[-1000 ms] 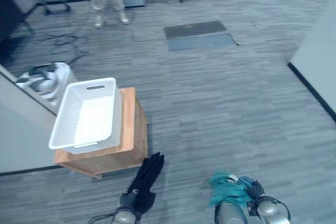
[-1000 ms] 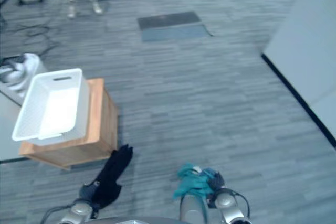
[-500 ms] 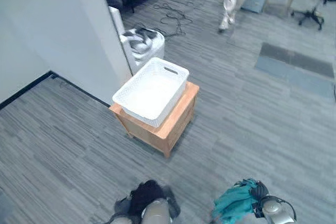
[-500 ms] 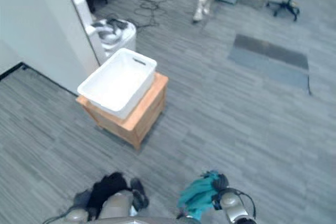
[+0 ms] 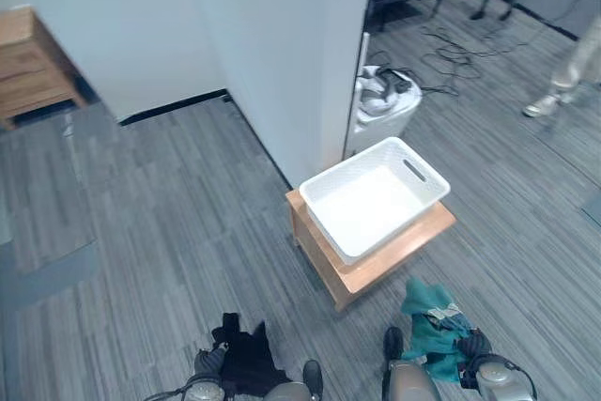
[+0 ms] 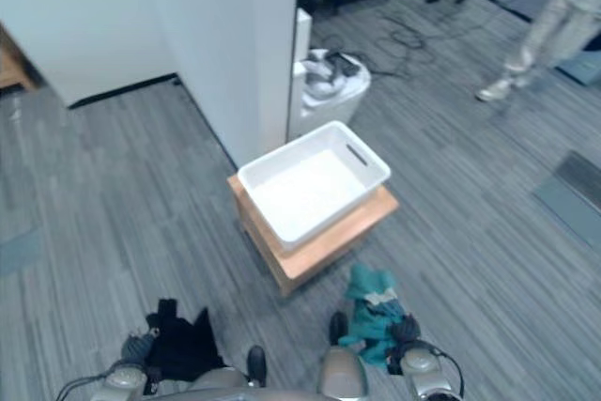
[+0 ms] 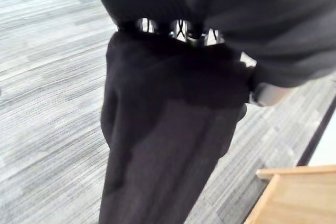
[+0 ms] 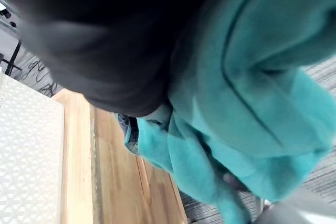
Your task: Tidy up the quilt and then pick up the clothes from the bed and put them into the laundry hamper.
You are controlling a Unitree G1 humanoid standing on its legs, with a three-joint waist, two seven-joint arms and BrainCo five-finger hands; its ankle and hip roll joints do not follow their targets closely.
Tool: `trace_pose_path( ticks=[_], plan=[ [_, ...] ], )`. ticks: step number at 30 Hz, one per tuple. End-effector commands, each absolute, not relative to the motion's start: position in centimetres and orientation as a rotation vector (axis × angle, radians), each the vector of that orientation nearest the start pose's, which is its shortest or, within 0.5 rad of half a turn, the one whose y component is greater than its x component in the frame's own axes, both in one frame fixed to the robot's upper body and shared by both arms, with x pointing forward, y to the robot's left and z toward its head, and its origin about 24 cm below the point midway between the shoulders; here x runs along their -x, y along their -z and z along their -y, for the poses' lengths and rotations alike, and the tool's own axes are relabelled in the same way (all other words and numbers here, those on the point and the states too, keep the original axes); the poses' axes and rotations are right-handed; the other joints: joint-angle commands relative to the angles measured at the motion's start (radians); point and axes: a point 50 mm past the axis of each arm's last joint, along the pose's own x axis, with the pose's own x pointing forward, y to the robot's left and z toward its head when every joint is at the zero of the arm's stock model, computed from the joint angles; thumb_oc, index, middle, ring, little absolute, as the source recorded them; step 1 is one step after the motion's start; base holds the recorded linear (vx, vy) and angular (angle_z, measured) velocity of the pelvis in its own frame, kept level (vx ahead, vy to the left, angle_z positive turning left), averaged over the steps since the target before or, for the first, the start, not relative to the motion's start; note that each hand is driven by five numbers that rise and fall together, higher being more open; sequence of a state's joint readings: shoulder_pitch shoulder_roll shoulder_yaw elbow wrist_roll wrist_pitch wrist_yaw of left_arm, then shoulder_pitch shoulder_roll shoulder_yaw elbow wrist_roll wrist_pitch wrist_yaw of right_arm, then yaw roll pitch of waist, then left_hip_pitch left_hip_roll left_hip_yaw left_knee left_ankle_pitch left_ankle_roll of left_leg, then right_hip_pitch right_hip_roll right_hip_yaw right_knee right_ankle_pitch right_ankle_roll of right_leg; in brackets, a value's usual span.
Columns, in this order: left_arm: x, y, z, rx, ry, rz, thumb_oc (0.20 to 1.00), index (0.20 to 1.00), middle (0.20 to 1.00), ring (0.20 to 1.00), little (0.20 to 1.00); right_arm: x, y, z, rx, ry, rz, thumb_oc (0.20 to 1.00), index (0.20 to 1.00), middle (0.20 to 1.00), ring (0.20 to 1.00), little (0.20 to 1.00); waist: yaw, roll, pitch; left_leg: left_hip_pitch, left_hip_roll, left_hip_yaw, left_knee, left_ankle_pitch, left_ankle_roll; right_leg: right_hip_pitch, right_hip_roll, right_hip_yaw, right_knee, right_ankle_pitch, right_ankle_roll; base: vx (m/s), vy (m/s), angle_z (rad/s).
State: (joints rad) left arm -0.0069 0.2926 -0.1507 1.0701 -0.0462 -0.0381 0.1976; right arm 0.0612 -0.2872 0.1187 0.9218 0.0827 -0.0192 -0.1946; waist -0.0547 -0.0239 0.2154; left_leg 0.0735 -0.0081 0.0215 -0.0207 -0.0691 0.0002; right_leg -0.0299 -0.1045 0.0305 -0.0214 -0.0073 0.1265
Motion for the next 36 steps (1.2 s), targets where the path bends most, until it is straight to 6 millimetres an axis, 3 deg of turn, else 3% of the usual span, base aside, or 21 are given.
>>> trace_pose_path(
  ticks=[1,3,4,5,8,10,13,15,19,22,23,26,29,31,32,35,36],
  plan=[
    [-13.9,12.9,-26.8,-0.449,-0.253,-0.941,0.200,0.200,0.200,0.200,0.200,-18.2,9.7,27.8,0.311,0.366,-0.732,0.200,0.200,0.200,0.200,0.200,0.004,-0.015,0.027,0.028,0.156,0.168,0.013,0.024,-0.100,0.014,-0.058,-0.071,0.166,-0.061,0.061,0.22,-0.387,0.87],
    [-13.9,13.0,-26.3,-0.391,-0.265,-0.926,0.200,0.200,0.200,0.200,0.200,-18.1,9.2,28.6,0.296,0.407,-0.708,0.200,0.200,0.200,0.200,0.200,-0.005,-0.030,0.046,-0.062,0.215,0.305,0.188,0.067,-0.098,0.063,-0.066,-0.156,0.124,-0.079,0.038,0.14,-0.335,0.17],
    [-13.5,13.1,-26.3,-0.383,-0.271,-0.937,0.200,0.200,0.200,0.200,0.200,-18.0,9.2,28.8,0.289,0.419,-0.714,0.200,0.200,0.200,0.200,0.200,-0.015,-0.035,0.050,-0.076,0.233,0.388,0.238,0.056,-0.104,0.091,-0.064,-0.189,0.119,-0.094,0.033,0.19,-0.214,1.00],
    [-12.4,13.6,-26.4,-0.366,-0.284,-0.982,0.200,0.200,0.200,0.200,0.200,-17.6,9.6,29.0,0.284,0.426,-0.746,0.200,0.200,0.200,0.200,0.200,-0.018,-0.027,0.049,-0.072,0.219,0.481,0.231,0.021,-0.101,0.116,-0.052,-0.217,0.100,-0.096,0.031,0.21,-0.100,1.16],
    [-11.3,14.2,-26.1,-0.367,-0.275,-1.031,0.200,0.200,0.200,0.200,0.200,-17.0,9.9,29.2,0.283,0.431,-0.774,0.200,0.200,0.200,0.200,0.200,-0.025,-0.021,0.034,-0.063,0.196,0.535,0.181,0.017,-0.100,0.131,-0.053,-0.236,0.082,-0.085,0.039,0.09,0.030,0.28],
    [-10.4,14.6,-25.7,-0.374,-0.245,-1.067,0.200,0.200,0.200,0.200,0.200,-16.2,10.2,29.6,0.292,0.442,-0.795,0.200,0.200,0.200,0.200,0.200,-0.042,-0.007,0.010,-0.024,0.187,0.583,0.078,0.061,-0.112,0.133,-0.046,-0.256,0.085,-0.073,0.053,0.14,0.142,-0.25],
    [-10.2,14.7,-25.8,-0.413,-0.214,-1.086,0.200,0.200,0.200,0.200,0.200,-15.5,10.1,30.7,0.321,0.475,-0.811,0.200,0.200,0.200,0.200,0.200,-0.063,0.008,-0.008,0.025,0.175,0.581,-0.010,0.078,-0.113,0.133,-0.041,-0.286,0.106,-0.095,0.061,0.09,0.157,0.09],
    [-10.7,14.6,-25.6,-0.417,-0.195,-1.074,0.200,0.200,0.200,0.200,0.200,-15.0,9.8,31.6,0.314,0.532,-0.811,0.200,0.200,0.200,0.200,0.200,-0.073,0.000,-0.004,0.019,0.175,0.572,-0.010,0.088,-0.113,0.125,-0.056,-0.309,0.148,-0.075,0.071,0.04,0.136,0.22],
    [-11.7,14.1,-26.1,-0.474,-0.156,-1.046,0.200,0.200,0.200,0.200,0.200,-15.6,8.6,33.1,0.303,0.598,-0.758,0.200,0.200,0.200,0.200,0.200,-0.091,-0.021,0.009,0.020,0.158,0.550,-0.048,0.071,-0.092,0.055,-0.085,-0.309,0.269,-0.058,0.091,-0.01,0.147,0.22],
    [-11.7,14.1,-26.3,-0.472,-0.167,-1.048,0.200,0.200,0.200,0.200,0.200,-16.0,8.4,33.1,0.301,0.599,-0.745,0.200,0.200,0.200,0.200,0.200,-0.086,-0.023,0.010,0.024,0.159,0.554,-0.055,0.066,-0.091,0.058,-0.101,-0.322,0.250,-0.043,0.100,-0.02,-0.019,0.11],
    [-11.2,14.1,-26.7,-0.461,-0.197,-1.058,0.200,0.200,0.200,0.200,0.200,-16.6,8.2,33.0,0.311,0.593,-0.732,0.200,0.200,0.200,0.200,0.200,-0.062,-0.021,0.000,0.016,0.183,0.565,-0.058,0.065,-0.102,0.083,-0.147,-0.370,0.172,0.008,0.112,-0.02,-0.183,-0.05],
    [-10.9,14.1,-27.1,-0.460,-0.211,-1.072,0.200,0.200,0.200,0.200,0.200,-17.0,8.1,32.8,0.319,0.571,-0.732,0.200,0.200,0.200,0.200,0.200,-0.055,-0.021,-0.014,0.020,0.221,0.561,-0.066,0.065,-0.128,0.067,-0.194,-0.339,0.090,0.082,0.126,0.05,-0.239,-0.20],
    [-10.8,13.8,-27.9,-0.480,-0.224,-1.063,0.200,0.200,0.200,0.200,0.200,-17.8,7.9,32.3,0.333,0.538,-0.718,0.200,0.200,0.200,0.200,0.200,-0.035,-0.020,-0.019,0.030,0.280,0.558,-0.066,0.080,-0.162,0.051,-0.278,-0.345,0.045,0.144,0.135,0.05,-0.367,0.02],
    [-11.2,13.5,-28.4,-0.494,-0.232,-1.045,0.200,0.200,0.200,0.200,0.200,-19.0,7.2,32.0,0.347,0.509,-0.672,0.200,0.200,0.200,0.200,0.200,-0.025,-0.014,-0.009,0.026,0.327,0.529,-0.063,0.085,-0.186,0.028,-0.333,-0.290,-0.008,0.152,0.135,0.04,-0.473,0.12],
    [-11.2,13.5,-28.4,-0.494,-0.232,-1.045,0.200,0.200,0.200,0.200,0.200,-19.0,7.2,32.0,0.347,0.509,-0.672,0.200,0.200,0.200,0.200,0.200,-0.024,-0.014,-0.009,0.027,0.327,0.530,-0.063,0.085,-0.187,0.028,-0.333,-0.289,-0.008,0.152,0.135,0.01,-0.439,0.08],
    [-10.4,13.4,-29.4,-0.514,-0.276,-1.067,0.200,0.200,0.200,0.200,0.200,-19.3,7.0,31.7,0.354,0.488,-0.656,0.200,0.200,0.200,0.200,0.200,-0.018,-0.007,0.003,0.044,0.405,0.512,-0.058,0.108,-0.227,-0.003,-0.371,-0.206,0.005,0.182,0.135,0.04,-0.512,0.22],
    [-10.3,13.3,-29.7,-0.506,-0.290,-1.061,0.200,0.200,0.200,0.200,0.200,-19.6,6.7,31.5,0.364,0.461,-0.636,0.200,0.200,0.200,0.200,0.200,-0.014,-0.013,0.008,0.037,0.417,0.513,-0.048,0.137,-0.230,-0.002,-0.357,-0.178,0.022,0.158,0.135,0.06,-0.564,0.34]
  ],
)
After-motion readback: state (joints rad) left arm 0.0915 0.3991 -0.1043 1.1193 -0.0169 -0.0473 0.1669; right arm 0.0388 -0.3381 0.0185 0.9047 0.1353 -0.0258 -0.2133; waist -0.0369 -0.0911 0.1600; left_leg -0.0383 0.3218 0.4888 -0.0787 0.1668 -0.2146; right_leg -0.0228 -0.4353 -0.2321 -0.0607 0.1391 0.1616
